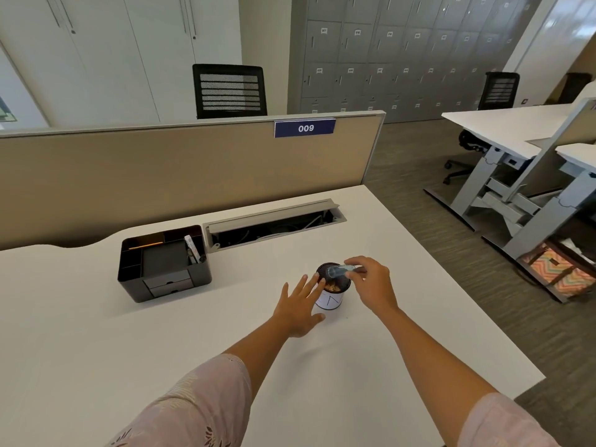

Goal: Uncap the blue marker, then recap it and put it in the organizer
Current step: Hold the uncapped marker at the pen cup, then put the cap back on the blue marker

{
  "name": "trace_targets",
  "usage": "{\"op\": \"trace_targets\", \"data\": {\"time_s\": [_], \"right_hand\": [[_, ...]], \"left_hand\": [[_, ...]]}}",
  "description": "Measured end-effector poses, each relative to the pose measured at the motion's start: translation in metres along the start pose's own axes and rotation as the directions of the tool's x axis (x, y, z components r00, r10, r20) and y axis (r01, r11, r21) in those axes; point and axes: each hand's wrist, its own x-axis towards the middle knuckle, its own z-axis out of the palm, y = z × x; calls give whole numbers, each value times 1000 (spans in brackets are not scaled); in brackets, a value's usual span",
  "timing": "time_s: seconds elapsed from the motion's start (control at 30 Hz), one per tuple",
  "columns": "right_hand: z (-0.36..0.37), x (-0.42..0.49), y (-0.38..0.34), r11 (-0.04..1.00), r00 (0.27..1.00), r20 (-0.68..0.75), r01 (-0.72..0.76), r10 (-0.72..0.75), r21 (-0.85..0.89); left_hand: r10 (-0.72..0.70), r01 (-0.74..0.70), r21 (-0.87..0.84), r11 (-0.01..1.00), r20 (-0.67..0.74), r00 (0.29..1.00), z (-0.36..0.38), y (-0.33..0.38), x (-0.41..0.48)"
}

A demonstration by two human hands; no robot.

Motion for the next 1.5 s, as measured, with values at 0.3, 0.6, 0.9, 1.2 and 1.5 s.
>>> {"op": "trace_targets", "data": {"time_s": [0.3, 0.6, 0.9, 1.2, 1.5], "right_hand": [[66, -81, -27, 910, 980, 180, -151, 87, 386], [127, -167, -14, 813, 885, 378, -421, 271, 403], [136, -193, -17, 696, 831, 434, -539, 347, 475], [145, -204, -33, 648, 824, 461, -552, 328, 525], [154, -218, -67, 608, 822, 503, -550, 269, 573]], "left_hand": [[-205, 197, -248, 948, -5, 979, 45, -59, -94], [-356, 367, -290, 884, 91, 930, 92, -64, -185], [-513, 430, -517, 740, -21, 858, 92, -60, -209], [-725, 73, -982, -172, 177, 666, 56, -60, -227], [-688, 154, -982, -110, 187, 701, 34, -48, -236]]}}
